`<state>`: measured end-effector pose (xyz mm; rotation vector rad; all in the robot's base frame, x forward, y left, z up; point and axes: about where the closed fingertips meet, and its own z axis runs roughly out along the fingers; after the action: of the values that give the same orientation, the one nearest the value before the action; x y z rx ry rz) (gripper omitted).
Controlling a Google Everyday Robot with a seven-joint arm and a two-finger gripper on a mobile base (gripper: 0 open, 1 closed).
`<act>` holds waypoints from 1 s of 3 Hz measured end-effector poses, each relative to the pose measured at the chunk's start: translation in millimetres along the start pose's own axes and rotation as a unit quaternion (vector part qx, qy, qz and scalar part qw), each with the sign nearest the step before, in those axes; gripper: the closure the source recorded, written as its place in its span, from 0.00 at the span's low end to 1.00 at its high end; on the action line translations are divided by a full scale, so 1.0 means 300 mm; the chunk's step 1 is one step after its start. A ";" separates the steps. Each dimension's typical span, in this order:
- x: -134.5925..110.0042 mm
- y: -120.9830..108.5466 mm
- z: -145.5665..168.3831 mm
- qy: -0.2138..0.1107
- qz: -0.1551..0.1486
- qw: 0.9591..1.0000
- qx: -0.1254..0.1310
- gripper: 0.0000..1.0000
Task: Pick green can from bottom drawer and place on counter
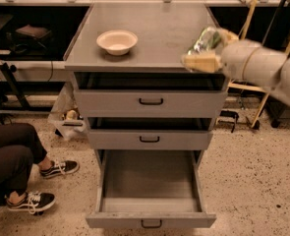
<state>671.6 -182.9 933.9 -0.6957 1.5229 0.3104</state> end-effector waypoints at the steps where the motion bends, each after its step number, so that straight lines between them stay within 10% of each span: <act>1: -0.331 0.002 0.114 -0.024 -0.013 0.999 -0.016 1.00; 3: -0.464 -0.122 0.453 -0.027 0.031 0.999 -0.011 1.00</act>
Offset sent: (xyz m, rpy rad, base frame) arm 0.1318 0.1546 0.1791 0.0985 -0.0081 0.1527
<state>794.3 -98.8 1064.4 -0.6544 1.4936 0.3902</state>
